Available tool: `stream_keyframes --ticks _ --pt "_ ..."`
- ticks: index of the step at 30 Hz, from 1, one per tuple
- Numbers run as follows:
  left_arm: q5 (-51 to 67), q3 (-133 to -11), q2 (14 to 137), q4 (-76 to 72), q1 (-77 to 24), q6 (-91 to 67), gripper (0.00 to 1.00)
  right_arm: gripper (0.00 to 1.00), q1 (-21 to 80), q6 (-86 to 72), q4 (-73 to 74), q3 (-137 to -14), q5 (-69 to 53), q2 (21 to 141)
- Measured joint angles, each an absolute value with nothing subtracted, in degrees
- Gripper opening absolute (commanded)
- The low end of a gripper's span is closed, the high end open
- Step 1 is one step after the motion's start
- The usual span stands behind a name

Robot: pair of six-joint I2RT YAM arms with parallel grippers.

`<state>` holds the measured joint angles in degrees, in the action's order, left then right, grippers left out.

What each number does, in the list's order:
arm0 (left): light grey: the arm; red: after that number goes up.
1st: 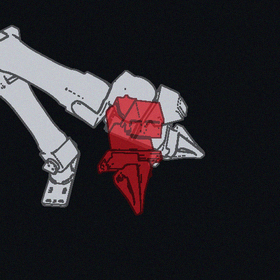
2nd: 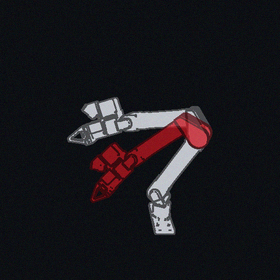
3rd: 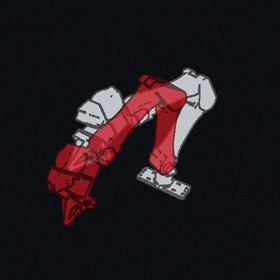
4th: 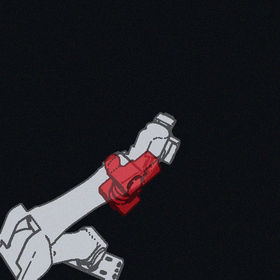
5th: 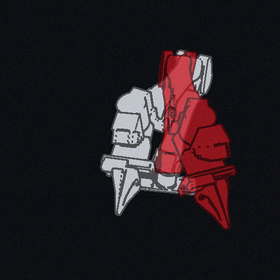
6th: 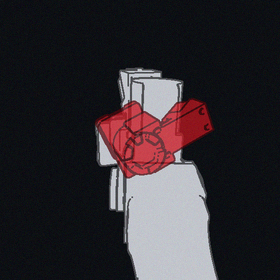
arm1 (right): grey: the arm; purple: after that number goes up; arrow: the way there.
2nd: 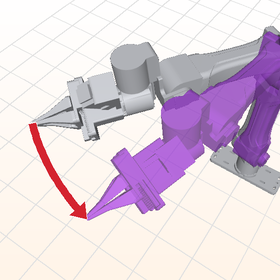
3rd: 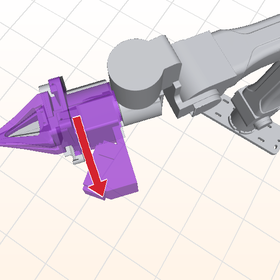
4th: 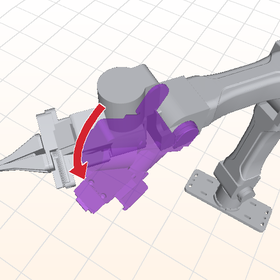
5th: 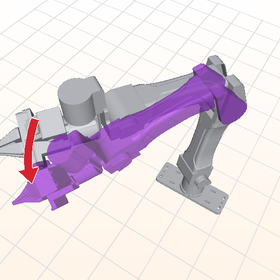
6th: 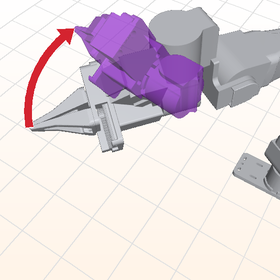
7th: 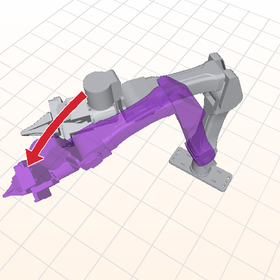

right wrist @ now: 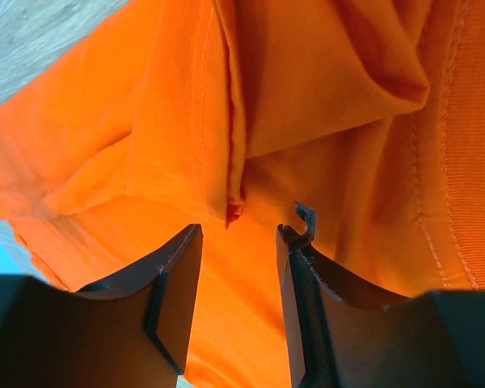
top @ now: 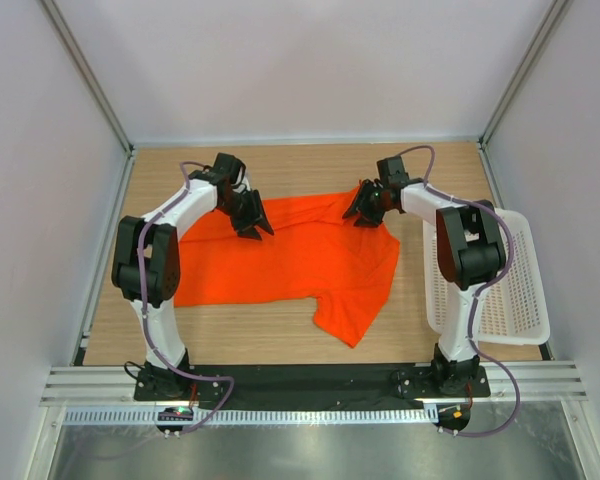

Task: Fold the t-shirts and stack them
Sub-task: Fold the tshirt

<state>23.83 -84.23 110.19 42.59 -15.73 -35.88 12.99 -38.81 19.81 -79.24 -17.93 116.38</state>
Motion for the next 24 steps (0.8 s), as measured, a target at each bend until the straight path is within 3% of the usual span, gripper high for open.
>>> stream_keyframes --ticks 15,24 --pt "23.57 -83.90 110.19 43.07 -15.11 -35.48 0.41 0.40 12.84 -38.85 18.94 -83.13 -18.48 120.51" --pt "23.57 -83.29 110.19 43.09 -14.44 -35.35 0.41 0.26 12.84 -40.27 17.93 -84.01 -19.35 121.64"
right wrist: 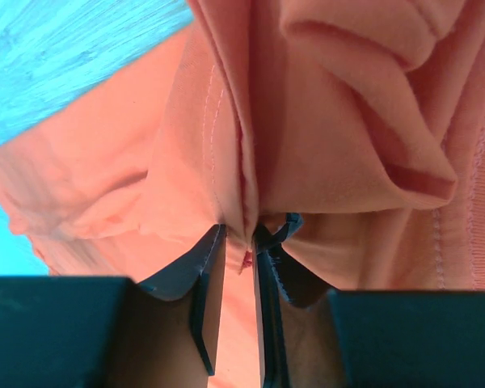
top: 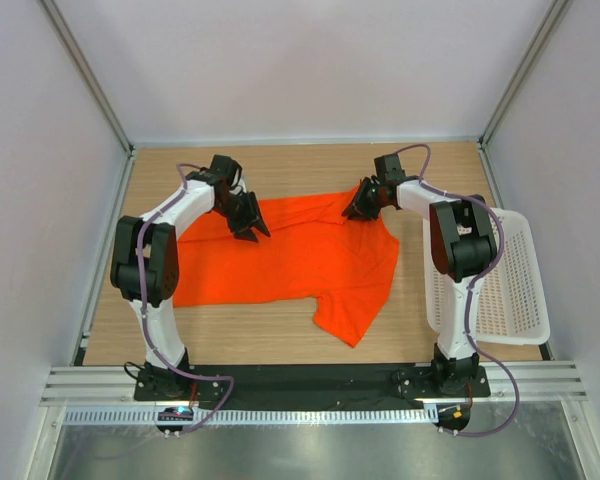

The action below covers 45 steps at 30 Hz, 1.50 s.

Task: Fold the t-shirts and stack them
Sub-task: Fold the tshirt

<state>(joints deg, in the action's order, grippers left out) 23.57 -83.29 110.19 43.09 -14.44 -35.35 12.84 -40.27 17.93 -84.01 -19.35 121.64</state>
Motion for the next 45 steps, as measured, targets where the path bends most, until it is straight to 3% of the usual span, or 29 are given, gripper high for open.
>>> stream_keyframes --ticks 3,8,22,34,35,37,38,45 --pt "23.57 -83.18 110.19 43.09 -14.37 -35.31 0.41 0.23 12.84 -41.39 17.69 -84.01 -19.90 121.64" --pt "23.62 -82.56 110.19 43.05 -14.26 -35.29 0.41 0.01 13.02 -46.11 17.21 -83.72 -21.19 121.54" --pt "24.64 -79.90 110.19 40.47 -14.17 -35.68 0.41 0.01 14.66 -79.90 11.64 -68.84 -20.78 110.78" --pt "24.69 -78.43 109.16 40.03 -14.17 -35.92 0.42 0.02 19.42 -91.02 17.19 -64.10 -14.22 106.15" --pt "24.69 -78.39 109.08 40.03 -14.15 -35.92 0.42 0.04 19.68 -91.50 18.50 -63.94 -13.65 105.82" --pt "24.71 -78.39 108.97 40.03 -14.15 -35.94 0.42 0.29 20.05 -92.53 20.32 -63.70 -12.47 105.08" --pt "24.71 -78.39 108.97 40.01 -14.15 -35.92 0.42 0.36 20.12 -92.86 21.23 -63.61 -11.86 104.53" --pt "24.67 -78.74 108.97 40.34 -13.98 -35.77 0.42 0.45 19.40 -76.29 28.99 -71.02 -9.30 103.28"
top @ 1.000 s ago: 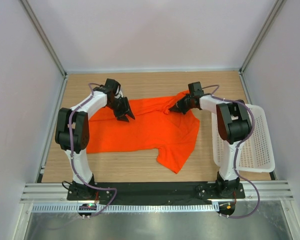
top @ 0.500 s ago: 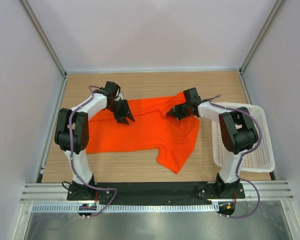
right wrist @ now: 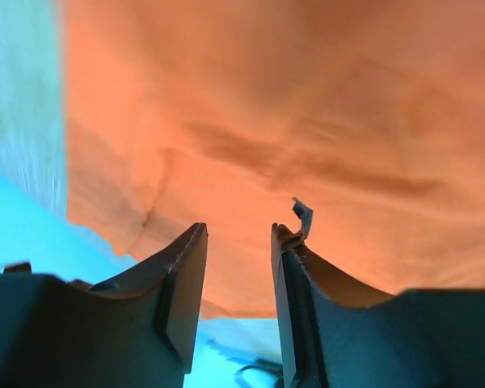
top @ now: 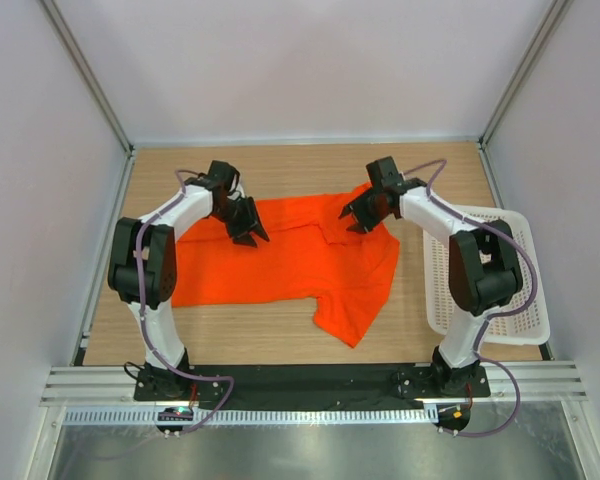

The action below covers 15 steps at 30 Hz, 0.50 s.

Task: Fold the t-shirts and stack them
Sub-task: Fold the tshirt

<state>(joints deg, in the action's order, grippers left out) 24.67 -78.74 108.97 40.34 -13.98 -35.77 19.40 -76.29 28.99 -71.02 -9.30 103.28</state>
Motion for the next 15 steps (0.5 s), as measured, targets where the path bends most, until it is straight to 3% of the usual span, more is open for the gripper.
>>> stream_keyframes --ticks 6,10,15 --pt "24.53 -81.03 108.99 40.80 -11.73 -35.44 0.42 0.49 15.97 -49.47 30.65 -87.02 0.49 104.73" --pt "24.43 -83.29 109.32 41.67 -8.01 -35.24 0.42 0.58 13.82 -38.04 31.11 -100.53 4.99 113.06" --pt "24.38 -86.80 111.13 41.63 -3.62 -35.09 0.42 0.59 12.78 -29.04 33.50 -111.59 7.86 123.90"
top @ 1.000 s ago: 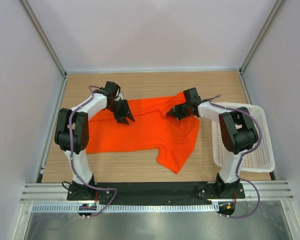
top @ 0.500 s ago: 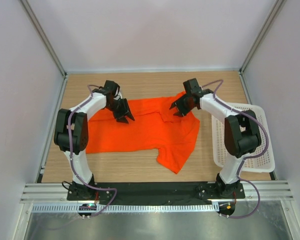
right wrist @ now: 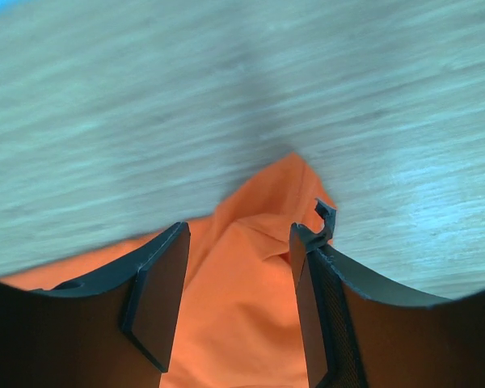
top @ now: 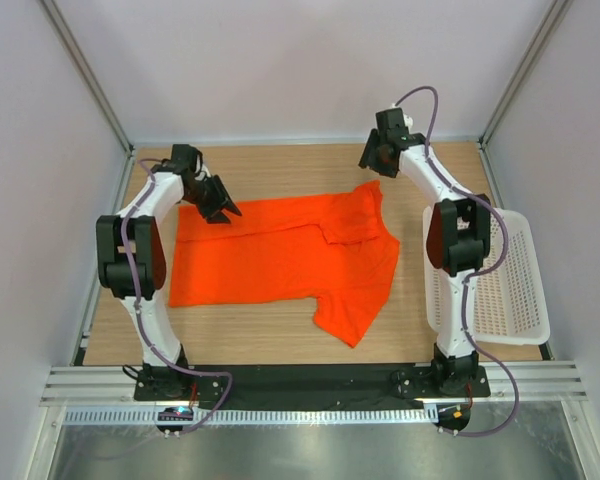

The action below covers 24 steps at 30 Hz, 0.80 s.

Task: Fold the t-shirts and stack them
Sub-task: Fold the tshirt

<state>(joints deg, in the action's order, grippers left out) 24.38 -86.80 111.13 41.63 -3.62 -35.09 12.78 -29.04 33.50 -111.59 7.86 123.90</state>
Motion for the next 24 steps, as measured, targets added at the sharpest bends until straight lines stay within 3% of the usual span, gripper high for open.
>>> stream_keyframes --ticks 6,12,15,21,24 --pt "24.25 -87.42 114.37 41.60 0.16 -35.05 0.42 0.57 12.80 -26.11 39.18 -112.36 8.45 128.38" --pt "24.40 -87.42 116.38 41.60 2.13 -35.09 0.38 0.61 12.80 -25.47 39.62 -104.47 8.21 124.60" --pt "25.36 -87.39 116.49 41.54 1.54 -35.22 0.41 0.62 12.80 -24.64 41.04 -102.80 7.53 121.95" --pt "28.75 -87.29 116.49 38.76 -8.01 -38.09 0.48 0.56 12.80 -24.34 41.41 -96.90 1.69 112.29" --pt "31.75 -87.35 116.68 35.09 -15.29 -41.78 0.43 0.45 12.51 -24.27 40.77 -94.37 -1.30 109.89"
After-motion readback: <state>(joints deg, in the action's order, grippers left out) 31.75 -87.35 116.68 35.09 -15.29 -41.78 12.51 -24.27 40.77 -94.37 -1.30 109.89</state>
